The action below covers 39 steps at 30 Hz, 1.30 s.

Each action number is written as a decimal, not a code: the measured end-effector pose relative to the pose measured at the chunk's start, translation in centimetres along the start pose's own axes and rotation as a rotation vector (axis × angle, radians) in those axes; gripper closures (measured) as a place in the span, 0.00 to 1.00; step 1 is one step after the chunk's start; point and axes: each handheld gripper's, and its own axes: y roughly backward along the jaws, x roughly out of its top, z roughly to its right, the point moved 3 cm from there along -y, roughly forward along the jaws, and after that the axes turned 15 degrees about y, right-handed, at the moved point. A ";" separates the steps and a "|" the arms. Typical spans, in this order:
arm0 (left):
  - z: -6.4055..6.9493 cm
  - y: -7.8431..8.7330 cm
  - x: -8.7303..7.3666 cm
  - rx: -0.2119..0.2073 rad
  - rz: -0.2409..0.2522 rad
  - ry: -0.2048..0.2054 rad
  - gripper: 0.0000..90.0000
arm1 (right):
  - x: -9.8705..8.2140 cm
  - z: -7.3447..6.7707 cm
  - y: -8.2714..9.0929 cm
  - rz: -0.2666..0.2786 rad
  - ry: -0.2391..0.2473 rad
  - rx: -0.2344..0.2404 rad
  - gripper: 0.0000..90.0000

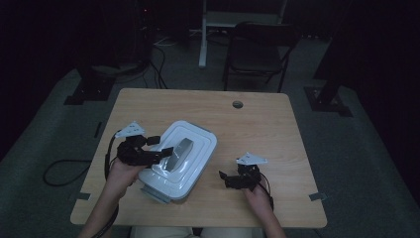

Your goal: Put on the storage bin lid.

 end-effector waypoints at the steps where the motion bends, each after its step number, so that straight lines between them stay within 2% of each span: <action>1: -0.2 0.4 0.1 -0.010 0.017 0.000 0.32 | 0.0 0.0 0.0 0.001 -0.002 0.000 0.14; 6: -1.2 1.4 0.3 -0.008 0.064 -0.006 0.29 | -0.2 0.1 0.0 -0.009 -0.005 -0.003 0.14; 7: -1.5 1.6 0.3 -0.009 0.068 -0.007 0.24 | -0.2 0.1 0.0 -0.009 -0.004 -0.005 0.14; 10: -2.5 1.8 0.3 0.020 0.070 -0.022 0.21 | -0.2 0.1 -0.1 -0.008 -0.008 0.003 0.14; 12: -3.2 1.7 0.3 0.037 0.075 -0.011 0.09 | -0.2 0.0 -0.2 -0.012 -0.006 0.005 0.14; 15: -4.2 1.7 0.2 0.054 0.088 -0.002 0.09 | -0.3 -0.2 -0.3 -0.017 -0.004 0.008 0.14; 18: -5.5 1.8 0.0 0.103 0.099 0.017 0.09 | -0.3 -0.2 -0.4 -0.019 0.000 0.008 0.14; 24: -7.9 1.5 -0.5 0.175 0.080 0.056 0.09 | -0.2 -0.3 -0.4 -0.020 0.001 0.007 0.14; 25: -8.2 1.4 -0.6 0.175 0.071 0.059 0.00 | -0.2 -0.3 -0.5 -0.019 -0.001 0.010 0.14; 28: -9.1 1.2 -0.9 0.207 0.096 0.074 0.01 | -0.2 -0.3 -0.5 -0.020 0.003 0.008 0.14; 30: -9.8 1.2 -1.1 0.241 0.139 0.070 0.01 | -0.2 -0.3 -0.4 -0.018 0.003 0.008 0.14; 31: -9.8 1.2 -1.1 0.241 0.139 0.070 0.01 | -0.2 -0.3 -0.4 -0.018 0.003 0.008 0.14; 32: -10.6 1.1 -1.2 0.266 0.159 0.081 0.01 | -0.2 -0.3 -0.4 -0.019 0.005 0.005 0.14; 33: -11.0 1.0 -1.3 0.264 0.169 0.089 0.01 | -0.2 -0.3 -0.4 -0.017 0.000 0.009 0.14; 35: -11.8 0.7 -1.6 0.275 0.168 0.089 0.01 | -0.2 -0.3 -0.4 -0.019 0.001 0.006 0.14; 37: -12.5 0.3 -2.0 0.315 0.152 0.086 0.01 | -0.2 -0.3 -0.4 -0.017 0.000 0.008 0.14; 39: -13.1 -0.1 -2.5 0.308 0.157 0.089 0.01 | -0.2 -0.3 -0.4 -0.017 0.004 0.007 0.14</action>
